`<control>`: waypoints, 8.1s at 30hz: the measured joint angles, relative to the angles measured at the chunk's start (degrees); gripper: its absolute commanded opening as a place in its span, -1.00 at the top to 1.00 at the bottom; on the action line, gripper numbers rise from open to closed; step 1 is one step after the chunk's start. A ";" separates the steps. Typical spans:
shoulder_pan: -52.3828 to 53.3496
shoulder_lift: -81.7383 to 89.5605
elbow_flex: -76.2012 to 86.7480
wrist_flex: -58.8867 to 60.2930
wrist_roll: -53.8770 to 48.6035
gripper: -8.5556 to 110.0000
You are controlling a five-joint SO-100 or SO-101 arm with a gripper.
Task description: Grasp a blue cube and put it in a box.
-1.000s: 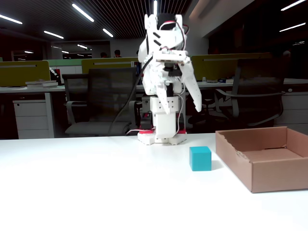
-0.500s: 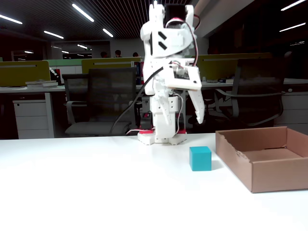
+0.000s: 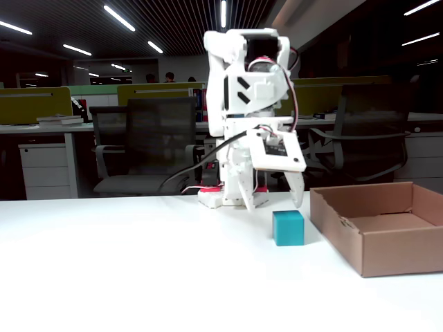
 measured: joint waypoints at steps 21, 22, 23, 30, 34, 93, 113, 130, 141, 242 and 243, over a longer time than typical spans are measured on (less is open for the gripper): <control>-6.33 -3.43 4.92 -8.79 4.92 0.36; -6.42 -3.96 4.92 -8.96 5.10 0.37; -6.42 -4.57 4.92 -9.14 5.36 0.38; -6.77 -5.10 4.92 -10.28 6.77 0.48; -6.86 -5.10 5.19 -10.99 7.12 0.51; -20.57 -4.13 -37.27 21.45 31.73 0.61; -34.98 -24.52 -43.07 18.11 38.85 0.61; -35.33 -40.69 -43.24 12.13 38.85 0.60; -33.22 -44.47 -45.26 9.76 38.85 0.55; -21.97 73.74 43.33 -4.83 27.86 0.39; -21.97 73.74 43.51 -5.27 27.86 0.39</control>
